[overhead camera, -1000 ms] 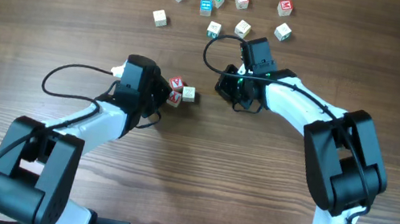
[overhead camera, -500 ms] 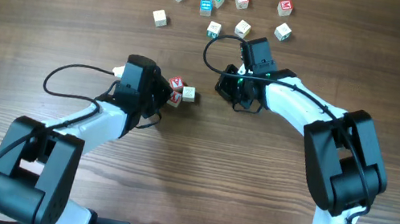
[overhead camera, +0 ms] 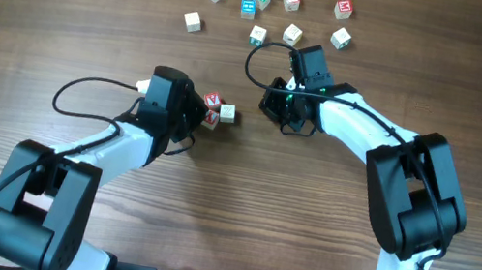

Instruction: Form a circle

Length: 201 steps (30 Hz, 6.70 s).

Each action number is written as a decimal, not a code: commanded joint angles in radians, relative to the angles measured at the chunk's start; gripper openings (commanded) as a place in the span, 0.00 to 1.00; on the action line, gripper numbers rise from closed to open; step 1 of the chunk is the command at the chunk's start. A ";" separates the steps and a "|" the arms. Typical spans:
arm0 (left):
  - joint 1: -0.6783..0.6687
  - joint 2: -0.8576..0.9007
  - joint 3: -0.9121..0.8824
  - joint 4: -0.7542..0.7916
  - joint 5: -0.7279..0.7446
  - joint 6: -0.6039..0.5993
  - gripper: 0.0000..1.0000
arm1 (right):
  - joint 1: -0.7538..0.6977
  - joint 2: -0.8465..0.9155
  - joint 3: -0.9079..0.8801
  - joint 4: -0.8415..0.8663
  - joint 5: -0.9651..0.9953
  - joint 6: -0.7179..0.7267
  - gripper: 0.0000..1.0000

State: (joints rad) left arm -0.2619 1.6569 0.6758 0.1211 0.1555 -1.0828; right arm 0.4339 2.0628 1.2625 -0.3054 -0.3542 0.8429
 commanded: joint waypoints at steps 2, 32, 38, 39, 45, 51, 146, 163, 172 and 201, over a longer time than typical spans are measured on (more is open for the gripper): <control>-0.003 0.013 -0.004 0.004 0.009 -0.006 0.04 | 0.001 0.021 -0.010 0.005 0.021 -0.005 0.06; -0.003 0.013 -0.004 0.010 0.035 -0.006 0.04 | 0.001 0.021 -0.010 0.004 0.021 -0.005 0.06; -0.003 0.013 -0.004 0.003 0.034 -0.006 0.04 | 0.001 0.021 -0.010 0.003 0.021 -0.005 0.06; -0.003 0.013 -0.004 0.003 0.034 -0.006 0.04 | 0.001 0.021 -0.010 0.003 0.021 -0.005 0.06; -0.003 0.013 -0.004 0.003 0.024 -0.005 0.04 | 0.001 0.021 -0.010 0.003 0.021 -0.006 0.06; 0.047 0.013 -0.004 -0.006 -0.015 0.006 0.04 | 0.001 0.021 -0.010 0.001 0.026 -0.006 0.06; 0.077 0.013 -0.004 -0.246 0.161 0.031 0.04 | 0.001 0.021 -0.010 -0.076 -0.071 -0.010 0.04; 0.164 0.013 -0.004 -0.445 -0.053 0.058 0.04 | 0.112 0.021 -0.010 -0.124 -0.121 -0.171 0.04; 0.169 0.013 -0.004 -0.449 -0.095 0.085 0.04 | 0.169 0.021 -0.010 -0.102 -0.119 -0.212 0.04; 0.169 0.013 -0.004 -0.451 -0.105 0.085 0.04 | 0.169 0.021 -0.010 0.000 -0.118 -0.211 0.05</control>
State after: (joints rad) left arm -0.1089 1.6218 0.7170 -0.2955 0.1600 -1.0214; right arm 0.6006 2.0628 1.2625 -0.3119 -0.4641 0.6487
